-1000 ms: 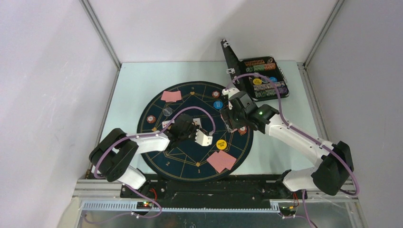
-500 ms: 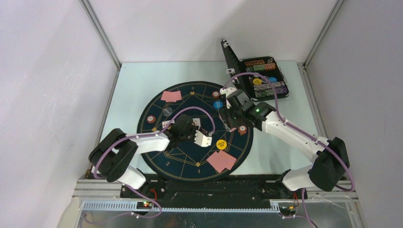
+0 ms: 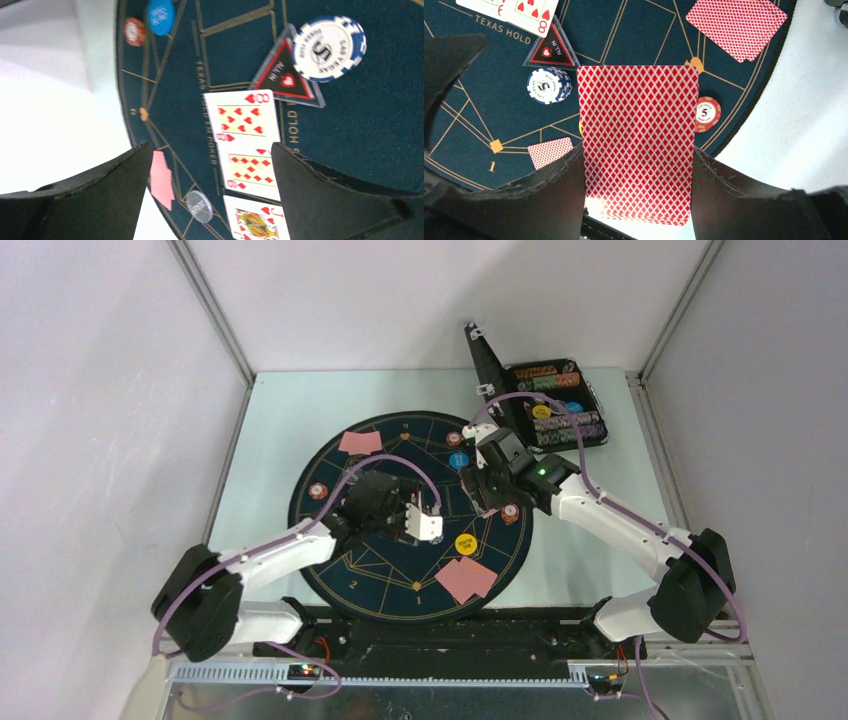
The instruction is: Distribute texas hold em gaming equipment
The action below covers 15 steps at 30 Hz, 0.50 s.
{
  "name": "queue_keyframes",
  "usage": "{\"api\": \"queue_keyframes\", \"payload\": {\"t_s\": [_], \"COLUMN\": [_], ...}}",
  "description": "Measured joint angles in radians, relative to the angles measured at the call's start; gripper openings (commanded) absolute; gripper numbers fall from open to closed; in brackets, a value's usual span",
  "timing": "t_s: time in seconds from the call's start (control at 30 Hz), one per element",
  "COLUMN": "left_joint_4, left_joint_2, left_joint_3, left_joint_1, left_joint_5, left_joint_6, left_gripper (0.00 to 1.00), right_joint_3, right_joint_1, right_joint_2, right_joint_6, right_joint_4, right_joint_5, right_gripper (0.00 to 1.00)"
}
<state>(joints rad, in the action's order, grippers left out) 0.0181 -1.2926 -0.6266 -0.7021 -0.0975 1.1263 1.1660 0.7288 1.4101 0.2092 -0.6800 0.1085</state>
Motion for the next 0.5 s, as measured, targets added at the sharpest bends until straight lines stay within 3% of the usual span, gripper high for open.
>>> {"api": "queue_keyframes", "payload": {"t_s": [0.17, 0.3, 0.5], "left_joint_4": [0.082, 0.04, -0.011], "left_joint_2": [0.147, 0.272, 0.286], "left_joint_3": [-0.072, -0.15, -0.374], "left_joint_1": [0.014, 0.027, 0.029], "left_joint_5": [-0.049, -0.055, 0.125], "left_joint_6": [-0.057, -0.171, -0.497], "left_gripper": [1.0, 1.0, 1.0], "right_joint_3": [0.0, 0.0, -0.003], "right_joint_1": [0.0, 0.0, 0.0], "right_joint_2": [0.0, -0.005, -0.061], "right_joint_6": [0.002, 0.015, 0.047], "right_joint_4": [-0.01, -0.037, -0.071], "right_joint_5": [0.001, 0.005, 0.033], "right_gripper": [0.0, 0.0, 0.0]}}
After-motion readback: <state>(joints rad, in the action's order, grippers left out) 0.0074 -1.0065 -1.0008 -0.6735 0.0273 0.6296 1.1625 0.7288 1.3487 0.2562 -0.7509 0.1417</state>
